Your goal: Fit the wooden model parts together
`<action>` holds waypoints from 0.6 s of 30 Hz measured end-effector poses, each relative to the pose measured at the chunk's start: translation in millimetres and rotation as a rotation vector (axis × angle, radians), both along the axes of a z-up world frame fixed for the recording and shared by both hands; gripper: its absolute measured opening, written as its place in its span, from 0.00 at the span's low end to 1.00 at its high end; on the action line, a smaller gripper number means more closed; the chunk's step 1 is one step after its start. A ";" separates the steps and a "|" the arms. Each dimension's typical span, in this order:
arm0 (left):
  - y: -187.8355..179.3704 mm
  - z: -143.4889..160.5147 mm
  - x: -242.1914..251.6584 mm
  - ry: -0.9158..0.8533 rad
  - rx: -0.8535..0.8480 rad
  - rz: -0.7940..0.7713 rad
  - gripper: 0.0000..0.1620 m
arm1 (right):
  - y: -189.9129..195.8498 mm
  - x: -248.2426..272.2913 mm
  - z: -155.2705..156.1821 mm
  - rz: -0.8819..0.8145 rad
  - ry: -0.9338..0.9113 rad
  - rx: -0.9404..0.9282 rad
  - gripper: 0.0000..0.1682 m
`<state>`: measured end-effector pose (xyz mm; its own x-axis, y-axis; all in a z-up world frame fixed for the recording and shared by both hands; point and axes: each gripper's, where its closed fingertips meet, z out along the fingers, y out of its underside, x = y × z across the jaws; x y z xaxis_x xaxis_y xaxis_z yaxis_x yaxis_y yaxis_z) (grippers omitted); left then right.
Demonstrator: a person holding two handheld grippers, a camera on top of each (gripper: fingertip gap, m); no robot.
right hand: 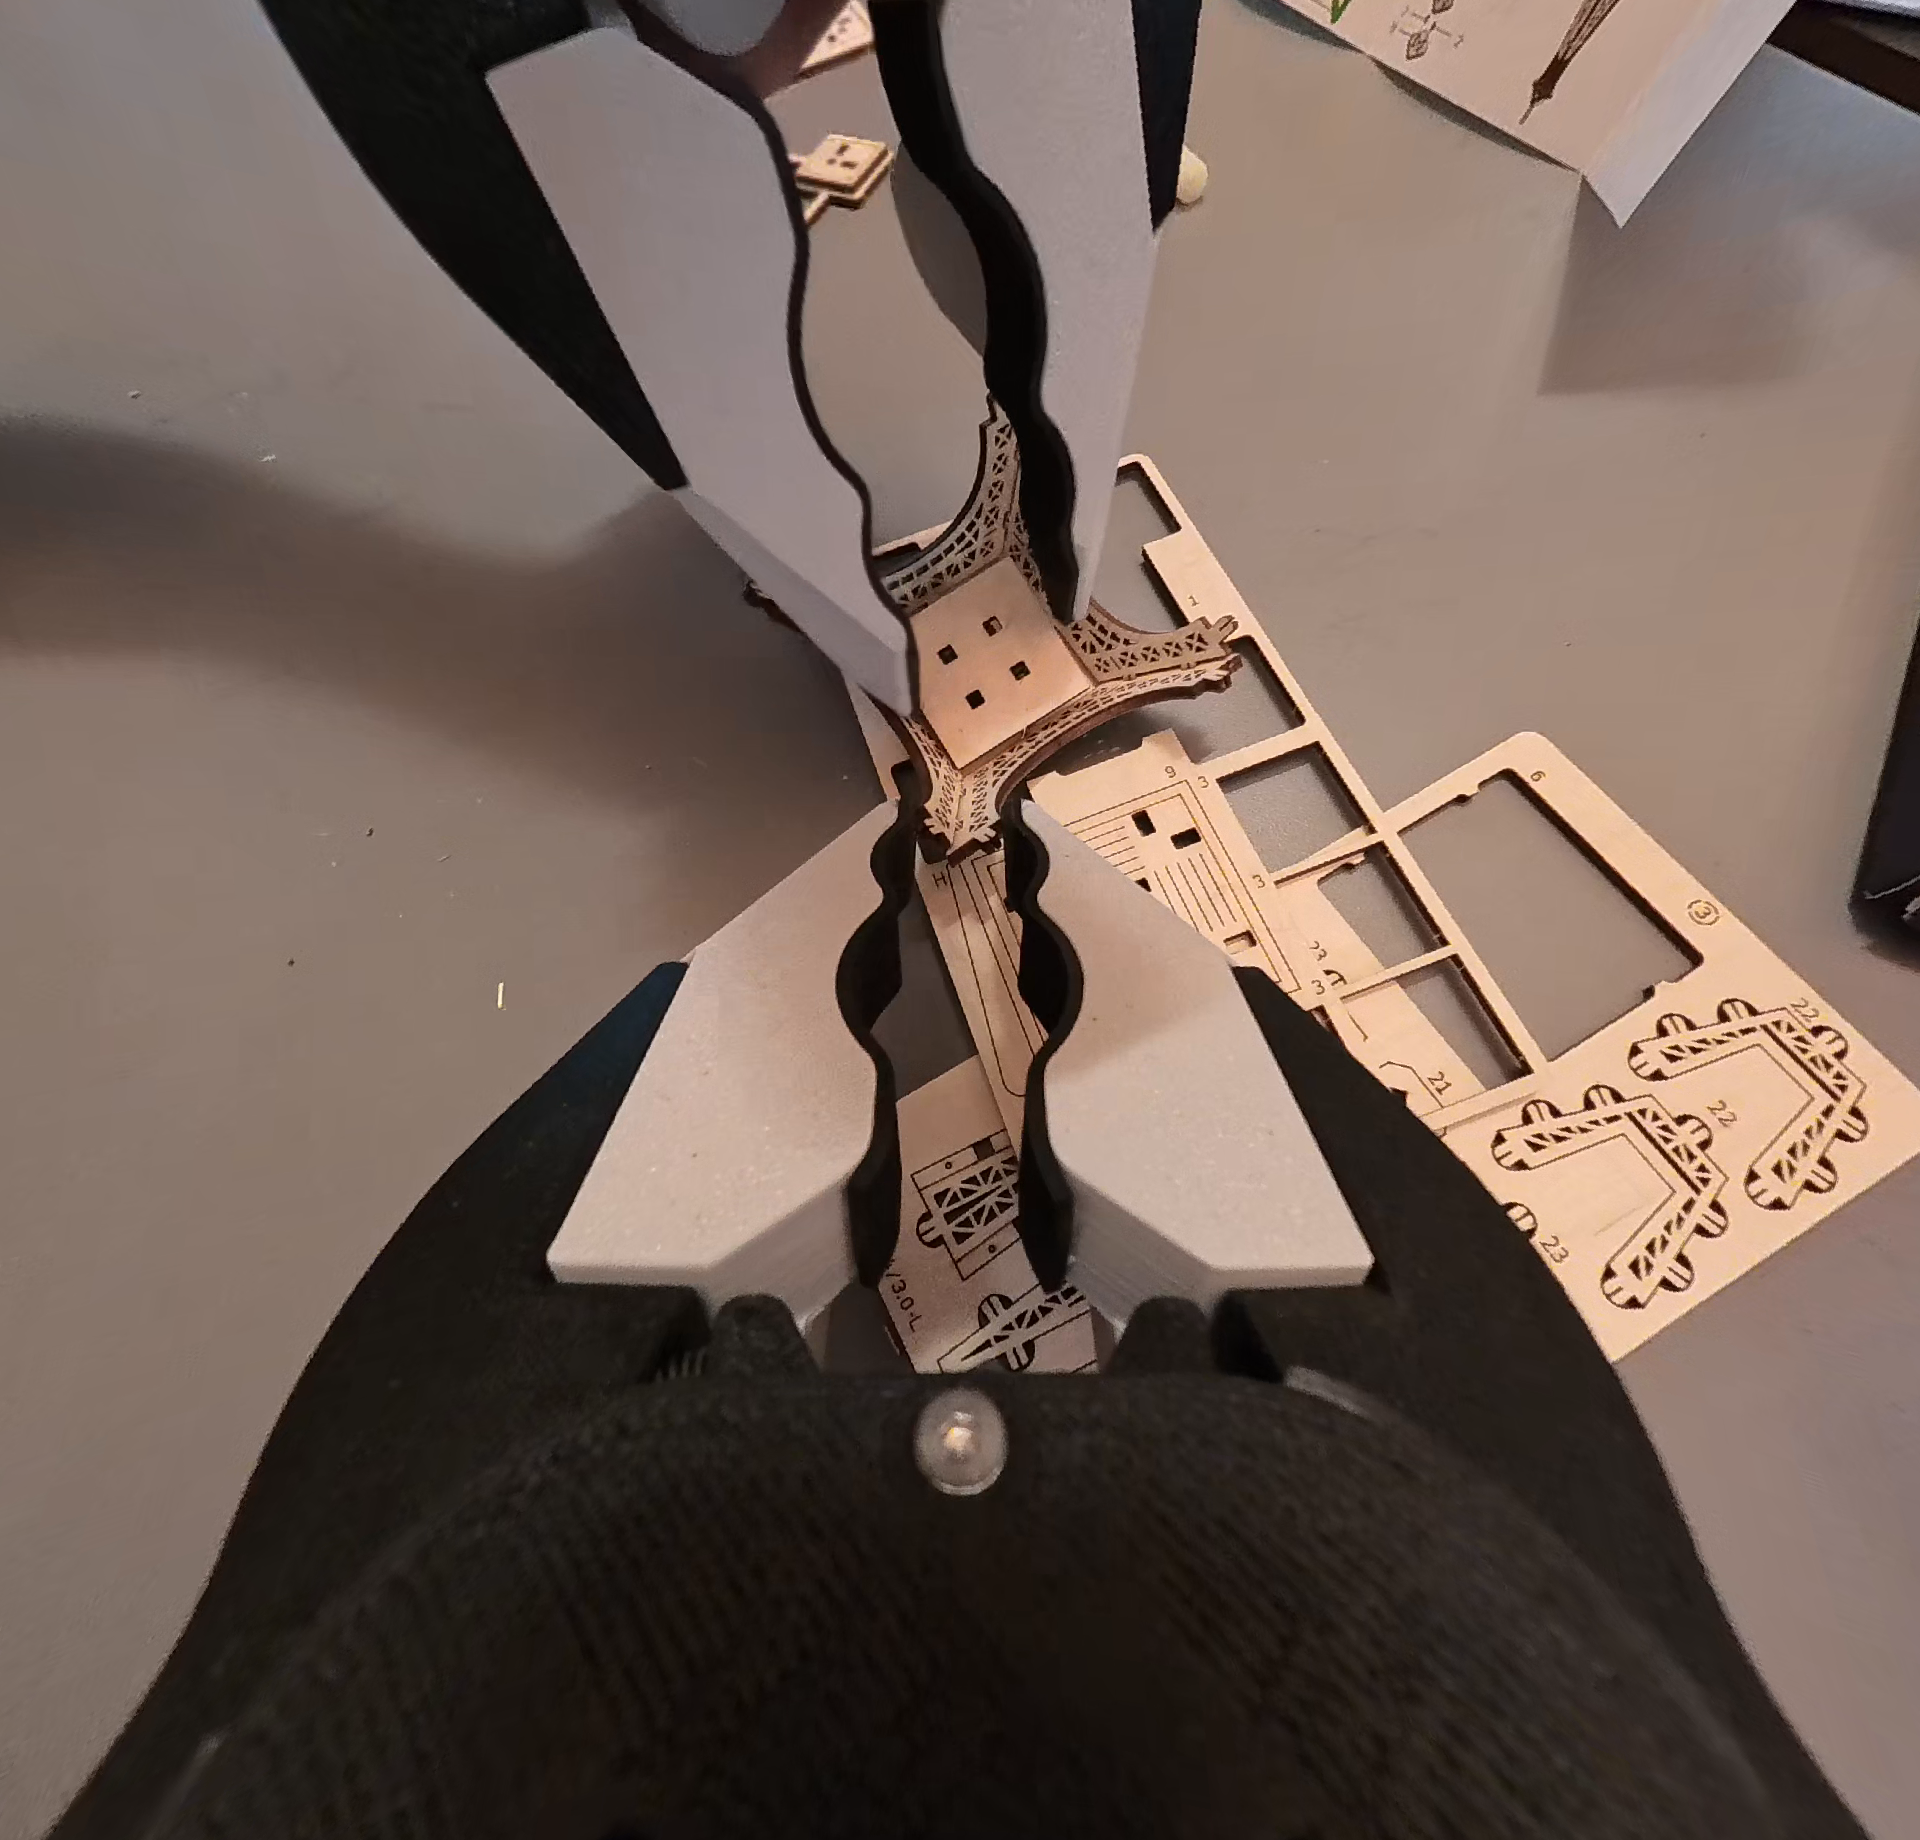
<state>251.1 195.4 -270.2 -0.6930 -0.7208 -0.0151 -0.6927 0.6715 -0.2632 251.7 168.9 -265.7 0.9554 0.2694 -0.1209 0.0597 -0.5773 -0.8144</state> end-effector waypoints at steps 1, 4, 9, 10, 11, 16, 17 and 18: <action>0.1 -0.2 0.1 -0.003 0.008 -0.007 0.19 | 0.0 -0.1 -0.1 0.000 -0.001 0.000 0.08; 1.5 -3.7 -1.0 0.009 0.032 -0.020 0.17 | 0.0 -0.1 -0.3 0.000 -0.004 -0.001 0.08; 1.3 -3.9 -0.5 0.007 0.030 -0.027 0.17 | 0.1 -0.1 -0.2 0.000 -0.003 0.000 0.08; 1.5 -3.7 -0.4 0.005 0.029 -0.023 0.16 | 0.2 -0.1 -0.2 0.000 -0.003 0.000 0.08; 2.1 -3.2 -0.1 0.002 0.028 -0.015 0.16 | 0.2 -0.1 -0.1 0.000 -0.003 0.001 0.08; 8.7 0.9 4.5 -0.026 0.020 0.020 0.15 | 0.2 -0.2 -0.2 0.000 -0.003 0.000 0.08; 8.7 0.6 4.8 -0.023 0.013 0.026 0.15 | 0.1 -0.2 -0.2 0.000 -0.003 0.000 0.08; 8.6 0.4 4.8 -0.023 0.009 0.029 0.15 | 0.2 -0.2 -0.2 0.000 -0.004 0.000 0.08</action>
<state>255.9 204.0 -269.8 -0.6709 -0.7406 -0.0369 -0.7061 0.6533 -0.2731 251.4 169.0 -265.9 0.9558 0.2697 -0.1169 0.0634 -0.5774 -0.8140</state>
